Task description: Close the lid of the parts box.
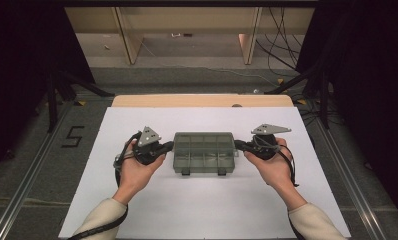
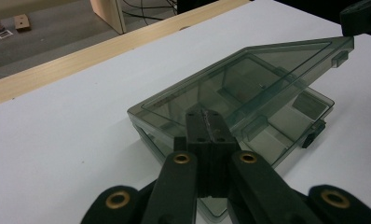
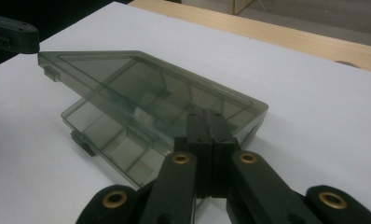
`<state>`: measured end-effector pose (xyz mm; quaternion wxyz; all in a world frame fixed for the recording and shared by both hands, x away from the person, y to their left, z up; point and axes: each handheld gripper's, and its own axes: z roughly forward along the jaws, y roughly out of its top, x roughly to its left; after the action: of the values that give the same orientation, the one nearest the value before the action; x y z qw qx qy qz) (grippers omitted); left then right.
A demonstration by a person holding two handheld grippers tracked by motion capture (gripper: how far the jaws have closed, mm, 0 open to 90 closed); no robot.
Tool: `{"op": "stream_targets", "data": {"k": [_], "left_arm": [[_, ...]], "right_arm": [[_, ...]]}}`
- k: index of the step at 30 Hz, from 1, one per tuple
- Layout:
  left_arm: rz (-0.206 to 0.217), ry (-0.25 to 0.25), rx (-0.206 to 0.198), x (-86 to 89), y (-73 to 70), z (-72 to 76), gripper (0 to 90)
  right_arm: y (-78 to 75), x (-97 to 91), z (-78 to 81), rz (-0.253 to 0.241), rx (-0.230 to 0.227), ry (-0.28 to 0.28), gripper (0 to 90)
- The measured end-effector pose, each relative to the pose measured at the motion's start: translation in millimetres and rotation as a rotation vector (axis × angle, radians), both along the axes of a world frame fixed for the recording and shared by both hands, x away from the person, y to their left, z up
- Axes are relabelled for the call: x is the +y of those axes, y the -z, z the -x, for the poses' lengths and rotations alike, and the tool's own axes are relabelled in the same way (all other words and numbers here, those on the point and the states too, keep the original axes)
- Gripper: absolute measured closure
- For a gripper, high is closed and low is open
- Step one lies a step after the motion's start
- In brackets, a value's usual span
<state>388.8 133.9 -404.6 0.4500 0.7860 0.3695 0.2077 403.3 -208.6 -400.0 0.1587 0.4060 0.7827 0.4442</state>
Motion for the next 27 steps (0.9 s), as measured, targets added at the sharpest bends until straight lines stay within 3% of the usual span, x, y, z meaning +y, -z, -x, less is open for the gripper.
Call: {"op": "stream_targets", "data": {"k": [12, 14, 15, 18, 21, 27], "left_arm": [[0.009, -0.007, 0.008, -2.5, 2.9, 0.7, 89.8], [0.005, -0.007, 0.009, -2.7, 3.4, 0.7, 89.8], [-0.017, 0.004, 0.011, -1.4, 2.9, 0.6, 89.8], [-0.016, 0.007, 0.015, -1.6, 4.0, 0.4, 89.8], [-0.015, 0.008, 0.011, -2.0, 5.2, 0.1, 89.8], [-0.020, 0.002, 0.026, -1.7, 7.0, 0.1, 89.8]], "right_arm": [[2.2, 1.2, 0.9, 0.006, 0.021, -0.007, 90.0], [2.7, 1.0, 1.2, 0.013, 0.022, -0.006, 90.0], [4.1, 1.1, 0.4, 0.014, 0.007, -0.012, 90.0], [3.2, 1.0, 1.7, 0.025, 0.032, -0.007, 90.0], [5.3, 1.4, 0.8, 0.020, 0.014, -0.011, 90.0], [6.6, 2.4, 2.6, 0.017, 0.035, -0.004, 90.0]]}}
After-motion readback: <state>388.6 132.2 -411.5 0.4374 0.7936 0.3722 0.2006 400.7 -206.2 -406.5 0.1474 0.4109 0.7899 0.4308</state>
